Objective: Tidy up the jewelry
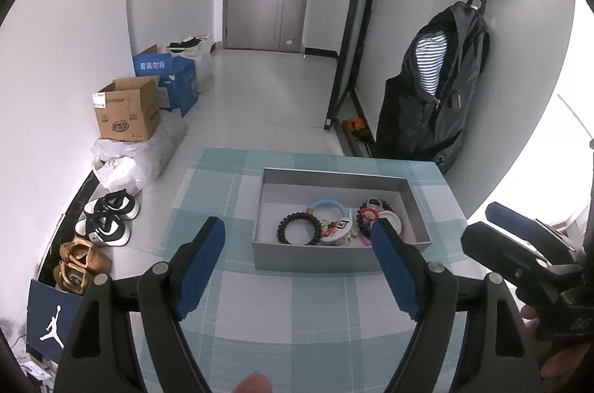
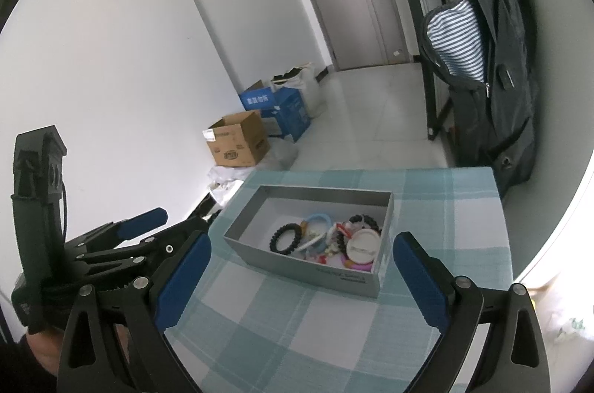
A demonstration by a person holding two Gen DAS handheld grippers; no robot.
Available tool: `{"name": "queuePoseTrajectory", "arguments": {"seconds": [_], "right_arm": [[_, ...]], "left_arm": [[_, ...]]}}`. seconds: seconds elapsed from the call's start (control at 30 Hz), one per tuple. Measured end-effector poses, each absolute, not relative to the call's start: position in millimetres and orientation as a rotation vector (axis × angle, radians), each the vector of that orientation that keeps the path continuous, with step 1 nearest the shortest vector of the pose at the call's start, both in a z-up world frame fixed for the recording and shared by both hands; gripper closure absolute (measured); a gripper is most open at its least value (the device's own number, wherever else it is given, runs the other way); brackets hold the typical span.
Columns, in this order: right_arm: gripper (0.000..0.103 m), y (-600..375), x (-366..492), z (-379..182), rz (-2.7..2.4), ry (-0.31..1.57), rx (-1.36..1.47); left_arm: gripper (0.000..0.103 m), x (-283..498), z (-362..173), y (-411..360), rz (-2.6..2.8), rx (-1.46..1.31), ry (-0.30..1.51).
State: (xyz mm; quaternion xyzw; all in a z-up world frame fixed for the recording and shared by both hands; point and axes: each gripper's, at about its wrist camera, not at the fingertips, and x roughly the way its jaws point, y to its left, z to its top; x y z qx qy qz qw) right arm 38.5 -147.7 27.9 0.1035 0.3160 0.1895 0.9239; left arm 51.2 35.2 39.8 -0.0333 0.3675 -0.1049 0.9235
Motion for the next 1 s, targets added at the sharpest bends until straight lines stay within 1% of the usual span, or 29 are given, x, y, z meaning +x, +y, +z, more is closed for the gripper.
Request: {"name": "queuePoseTrajectory", "arguments": {"seconds": [1.0], "right_arm": [[0.004, -147.6, 39.3, 25.2, 0.381, 0.663, 0.212]], "left_arm": [[0.025, 50.4, 38.7, 35.5, -0.214, -0.052, 0.755]]}}
